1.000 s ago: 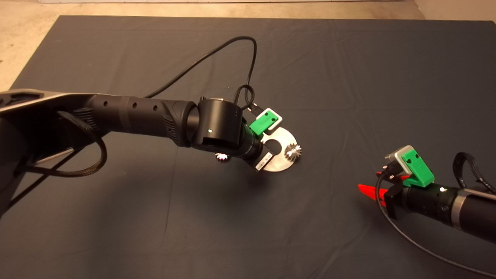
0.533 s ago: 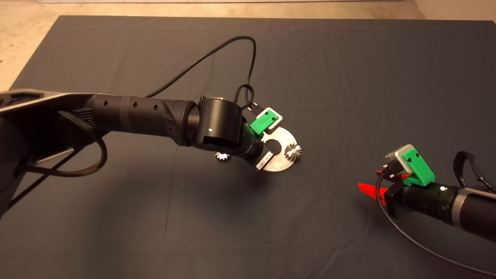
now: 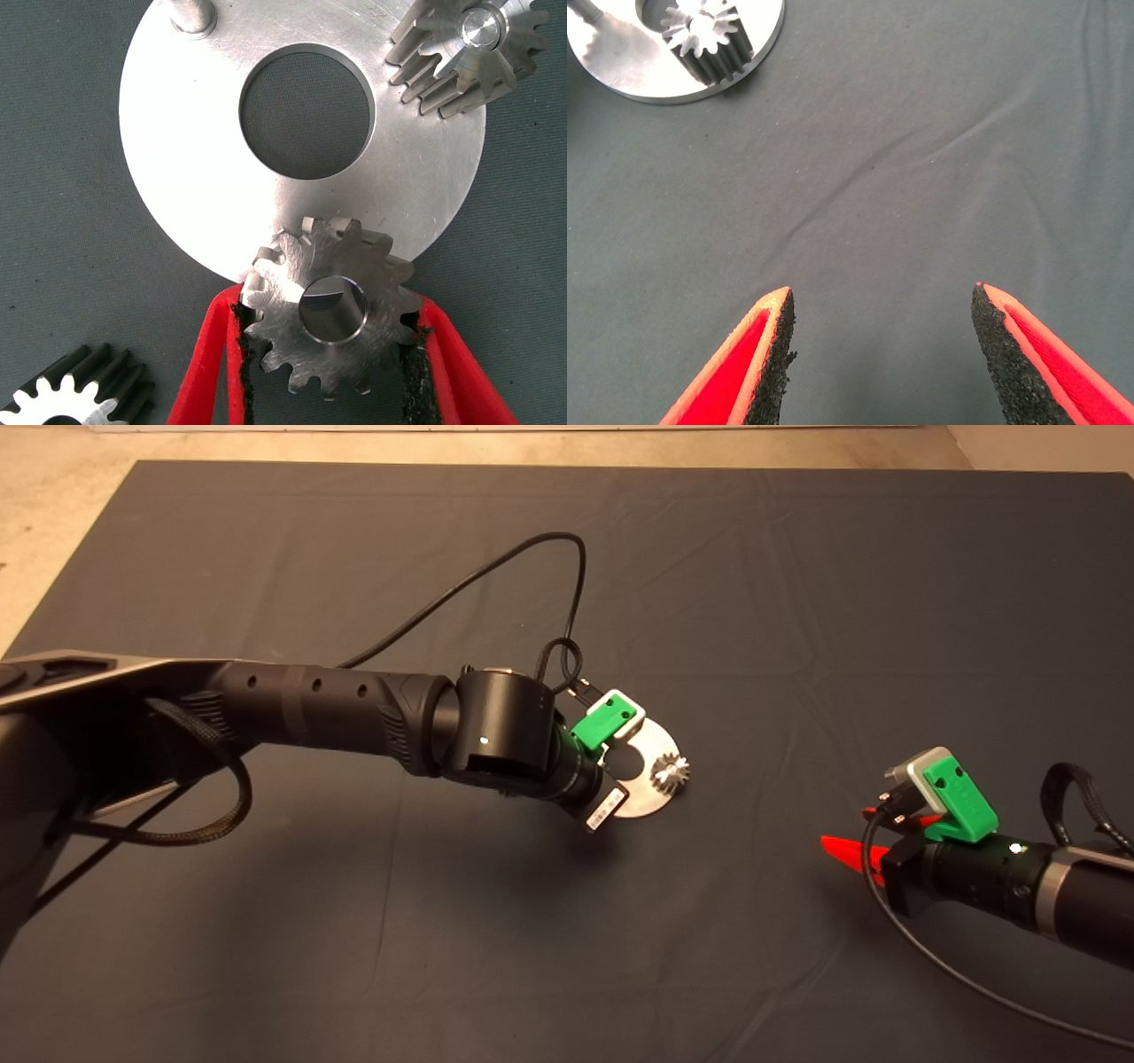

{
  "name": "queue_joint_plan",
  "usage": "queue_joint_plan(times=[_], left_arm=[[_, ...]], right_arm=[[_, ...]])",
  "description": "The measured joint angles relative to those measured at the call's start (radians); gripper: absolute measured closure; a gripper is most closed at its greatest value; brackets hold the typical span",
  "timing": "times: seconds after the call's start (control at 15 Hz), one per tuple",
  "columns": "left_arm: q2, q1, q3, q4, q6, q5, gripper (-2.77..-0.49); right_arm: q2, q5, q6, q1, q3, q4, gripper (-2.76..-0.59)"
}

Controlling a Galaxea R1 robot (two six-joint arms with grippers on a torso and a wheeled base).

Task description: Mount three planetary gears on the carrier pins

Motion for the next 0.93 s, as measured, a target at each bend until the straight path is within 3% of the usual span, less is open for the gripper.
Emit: queue_joint_plan(times=[0.27,0.47,0.93], left_arm=[[0.000,0.000,0.000,0.000,0.007,-0.002,-0.73],[0.000,0.000,-0.007,0.000,0.018,-0.016,-0.73],[-0.001,-0.001,-0.007,-0.001,0.019,-0.017,-0.73]], right_arm=[[-0.001,-0.001,0.000,0.000,0.000,0.000,-1.47],[-0.001,0.000,0.000,0.000,0.000,0.000,-1.47],[-0.001,0.000,0.000,0.000,0.000,0.000,-1.47]])
